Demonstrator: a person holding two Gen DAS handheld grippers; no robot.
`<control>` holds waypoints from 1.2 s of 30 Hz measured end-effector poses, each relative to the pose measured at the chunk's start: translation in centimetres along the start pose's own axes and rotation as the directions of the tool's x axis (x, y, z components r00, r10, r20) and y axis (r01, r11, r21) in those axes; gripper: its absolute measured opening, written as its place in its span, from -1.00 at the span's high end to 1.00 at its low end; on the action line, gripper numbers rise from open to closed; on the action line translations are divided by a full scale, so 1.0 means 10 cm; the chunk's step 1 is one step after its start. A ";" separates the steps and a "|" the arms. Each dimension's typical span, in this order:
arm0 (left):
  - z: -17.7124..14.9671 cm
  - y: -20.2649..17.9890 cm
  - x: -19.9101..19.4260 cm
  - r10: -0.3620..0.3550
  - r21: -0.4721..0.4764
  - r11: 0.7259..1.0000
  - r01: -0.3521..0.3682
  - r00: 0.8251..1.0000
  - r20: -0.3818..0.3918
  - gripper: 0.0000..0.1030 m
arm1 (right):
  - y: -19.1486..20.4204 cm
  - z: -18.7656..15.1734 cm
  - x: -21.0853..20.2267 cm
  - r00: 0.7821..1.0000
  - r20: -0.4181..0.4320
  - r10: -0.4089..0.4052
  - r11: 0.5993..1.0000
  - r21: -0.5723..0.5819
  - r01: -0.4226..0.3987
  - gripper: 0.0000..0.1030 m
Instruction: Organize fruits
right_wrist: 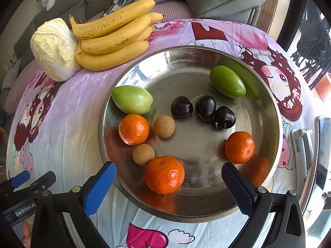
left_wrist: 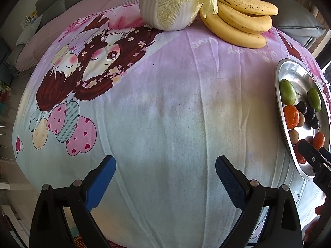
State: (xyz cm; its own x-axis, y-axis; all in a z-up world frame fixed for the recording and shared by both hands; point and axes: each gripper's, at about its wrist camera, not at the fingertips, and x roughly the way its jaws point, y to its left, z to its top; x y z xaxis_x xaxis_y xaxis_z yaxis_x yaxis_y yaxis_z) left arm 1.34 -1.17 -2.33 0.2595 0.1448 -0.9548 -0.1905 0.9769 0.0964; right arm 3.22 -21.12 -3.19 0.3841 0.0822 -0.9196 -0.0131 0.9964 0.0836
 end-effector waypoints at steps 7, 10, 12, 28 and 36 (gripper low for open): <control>-0.01 -0.01 0.01 0.003 0.004 1.000 -0.003 1.000 -0.005 -0.88 | 0.01 -0.01 0.00 1.000 -0.007 -0.011 1.000 -0.004 0.011 -1.00; -0.01 -0.01 0.01 0.002 0.005 1.000 -0.002 1.000 -0.008 -0.88 | 0.01 -0.01 0.01 1.000 -0.010 -0.014 1.000 -0.004 0.014 -1.00; -0.01 -0.01 0.01 0.000 0.004 1.000 0.000 1.000 -0.009 -0.88 | 0.01 -0.02 0.01 1.000 -0.011 -0.015 1.000 -0.004 0.015 -1.00; -0.01 0.00 0.04 -0.002 0.006 1.000 0.002 1.000 -0.021 -0.88 | 0.00 -0.02 0.03 0.999 -0.026 -0.031 1.000 -0.008 0.030 -1.00; -0.02 0.00 0.06 -0.004 0.005 1.000 0.004 1.000 -0.029 -0.88 | 0.01 -0.03 0.03 0.999 -0.031 -0.032 0.999 -0.009 0.032 -1.00</control>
State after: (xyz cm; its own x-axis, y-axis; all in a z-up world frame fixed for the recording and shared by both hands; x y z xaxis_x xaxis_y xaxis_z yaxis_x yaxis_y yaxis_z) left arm 1.25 -1.16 -2.94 0.2327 0.1359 -0.9630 -0.1845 0.9784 0.0935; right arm 3.06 -21.01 -3.62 0.3552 0.0504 -0.9334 -0.0094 0.9987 0.0503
